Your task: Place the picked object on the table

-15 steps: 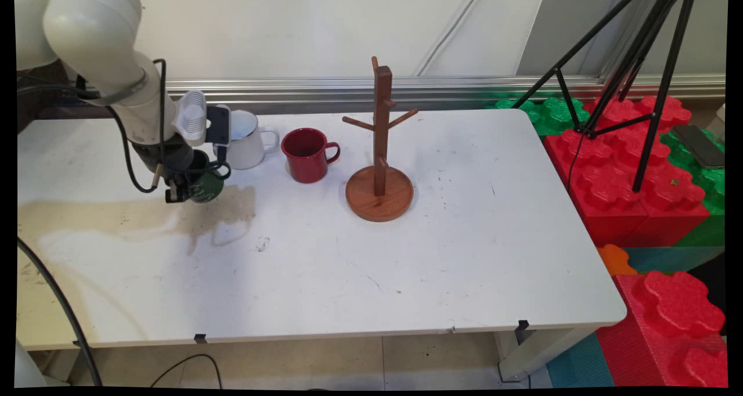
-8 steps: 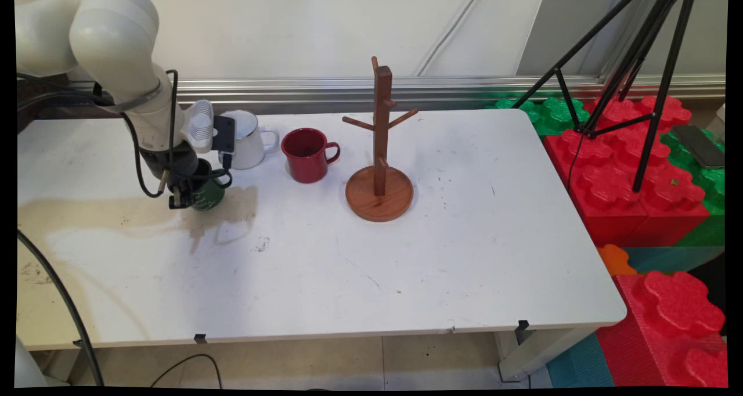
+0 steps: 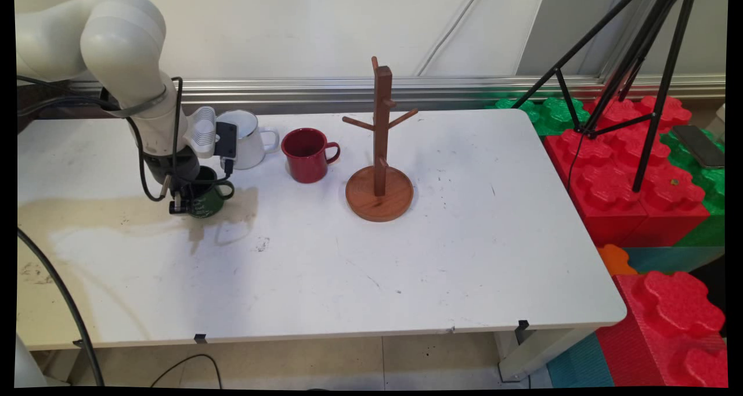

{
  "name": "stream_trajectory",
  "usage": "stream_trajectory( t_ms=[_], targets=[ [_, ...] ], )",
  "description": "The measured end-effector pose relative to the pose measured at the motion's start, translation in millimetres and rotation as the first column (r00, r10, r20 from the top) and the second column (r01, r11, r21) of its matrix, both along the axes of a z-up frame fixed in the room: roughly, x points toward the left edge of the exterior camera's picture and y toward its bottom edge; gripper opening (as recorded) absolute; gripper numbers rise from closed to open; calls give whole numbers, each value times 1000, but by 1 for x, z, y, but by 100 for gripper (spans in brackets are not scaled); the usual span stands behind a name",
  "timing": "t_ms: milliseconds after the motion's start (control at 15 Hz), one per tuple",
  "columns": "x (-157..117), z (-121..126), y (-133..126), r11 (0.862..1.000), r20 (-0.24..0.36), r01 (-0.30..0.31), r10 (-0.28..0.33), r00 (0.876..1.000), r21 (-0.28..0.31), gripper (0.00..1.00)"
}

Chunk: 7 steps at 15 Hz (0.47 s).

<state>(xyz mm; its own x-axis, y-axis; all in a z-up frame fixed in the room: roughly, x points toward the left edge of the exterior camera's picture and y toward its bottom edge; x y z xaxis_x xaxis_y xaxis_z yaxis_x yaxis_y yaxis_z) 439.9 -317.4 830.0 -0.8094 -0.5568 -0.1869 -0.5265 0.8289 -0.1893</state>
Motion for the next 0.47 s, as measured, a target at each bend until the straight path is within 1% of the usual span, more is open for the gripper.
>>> stream_trajectory(
  t_ms=[467],
  targets=[
    [3, 1, 1, 1000, -7, 19, -19, 1000, -10, 100]
  ],
)
